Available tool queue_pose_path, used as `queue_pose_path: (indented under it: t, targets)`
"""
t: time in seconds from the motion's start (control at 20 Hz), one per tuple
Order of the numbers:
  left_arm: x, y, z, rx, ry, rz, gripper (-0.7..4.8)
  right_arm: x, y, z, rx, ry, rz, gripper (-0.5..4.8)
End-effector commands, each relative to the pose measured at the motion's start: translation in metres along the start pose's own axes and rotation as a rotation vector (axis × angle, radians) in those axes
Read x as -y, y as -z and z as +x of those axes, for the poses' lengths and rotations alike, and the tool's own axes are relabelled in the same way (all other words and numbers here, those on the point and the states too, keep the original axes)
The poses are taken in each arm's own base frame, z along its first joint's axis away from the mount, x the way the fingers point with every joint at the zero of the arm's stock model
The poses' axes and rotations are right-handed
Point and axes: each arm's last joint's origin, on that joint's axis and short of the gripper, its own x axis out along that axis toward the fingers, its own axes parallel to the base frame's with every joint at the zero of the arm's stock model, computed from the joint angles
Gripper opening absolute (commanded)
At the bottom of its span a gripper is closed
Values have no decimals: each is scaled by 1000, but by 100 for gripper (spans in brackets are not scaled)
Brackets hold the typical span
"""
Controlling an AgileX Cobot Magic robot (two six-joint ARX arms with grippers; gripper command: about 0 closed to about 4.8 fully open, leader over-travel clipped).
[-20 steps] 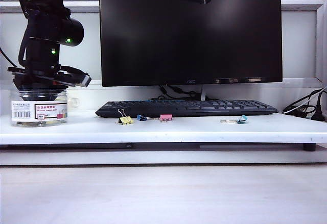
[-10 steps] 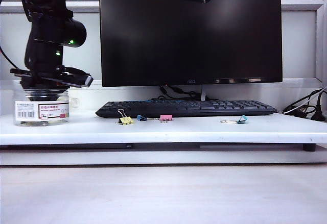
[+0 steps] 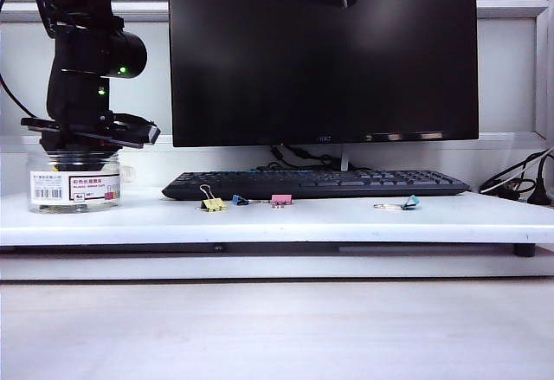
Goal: Take the clips out of the round transparent plastic box and place them on the table.
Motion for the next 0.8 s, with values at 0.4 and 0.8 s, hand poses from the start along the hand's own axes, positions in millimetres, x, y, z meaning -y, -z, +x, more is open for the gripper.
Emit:
queue_pose_path:
  t: [0.4, 0.8]
  targets:
    - [-1, -5, -20, 36, 42, -7, -6, -2, -4, -1, 16, -3, -20, 212]
    - [-4, 1, -43, 78, 29, -9, -6, -1, -4, -1, 16, 0, -21, 212]
